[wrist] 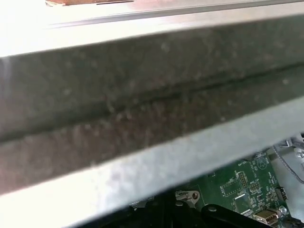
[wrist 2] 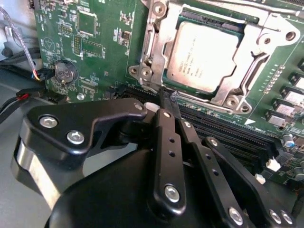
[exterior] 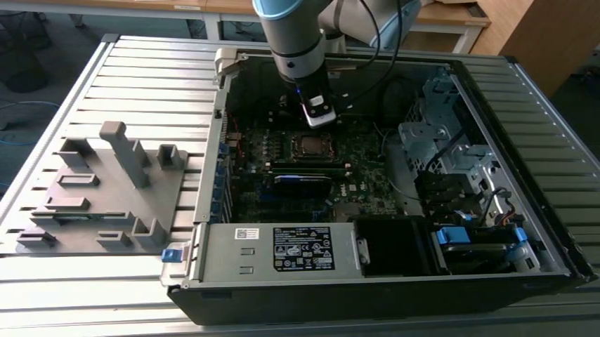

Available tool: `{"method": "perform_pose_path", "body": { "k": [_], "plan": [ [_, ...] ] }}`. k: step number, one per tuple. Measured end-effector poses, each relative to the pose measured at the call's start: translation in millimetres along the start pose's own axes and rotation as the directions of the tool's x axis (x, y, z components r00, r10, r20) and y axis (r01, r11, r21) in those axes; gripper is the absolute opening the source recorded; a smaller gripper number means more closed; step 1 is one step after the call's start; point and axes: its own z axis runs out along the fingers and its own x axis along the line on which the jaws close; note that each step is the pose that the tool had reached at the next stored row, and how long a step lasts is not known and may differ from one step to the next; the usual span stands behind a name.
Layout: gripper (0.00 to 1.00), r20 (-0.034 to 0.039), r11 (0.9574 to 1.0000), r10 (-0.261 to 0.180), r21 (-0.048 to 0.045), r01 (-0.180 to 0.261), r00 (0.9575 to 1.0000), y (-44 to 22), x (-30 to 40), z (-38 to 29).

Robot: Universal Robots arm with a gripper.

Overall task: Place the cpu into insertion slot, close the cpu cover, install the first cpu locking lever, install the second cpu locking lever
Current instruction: 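Install the first cpu locking lever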

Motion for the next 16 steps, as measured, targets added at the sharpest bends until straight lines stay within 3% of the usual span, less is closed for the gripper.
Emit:
{"method": "perform_pose_path", "body": {
  "k": [6, 8, 11, 12, 16],
  "plan": [
    [0.1, -0.0015, 1.0, 0.001, -0.0045, -0.001, 1.0, -0.8, 0.0, 0.9],
    [0.1, -0.0047, 0.9999, 0.005, -0.0154, -0.005, 1.0, -0.7, 0.1, 1.0],
    [0.1, -0.0128, 0.999, 0.013, -0.0428, -0.014, 0.9998, -0.7, 0.1, 1.0],
    [0.1, -0.0138, 0.9988, 0.014, -0.0469, -0.015, 0.9998, -0.7, 0.1, 1.1],
    [0.1, -0.0145, 0.9987, 0.015, -0.048, -0.015, 0.9998, -1.1, -0.1, 1.0]
  ]
}}
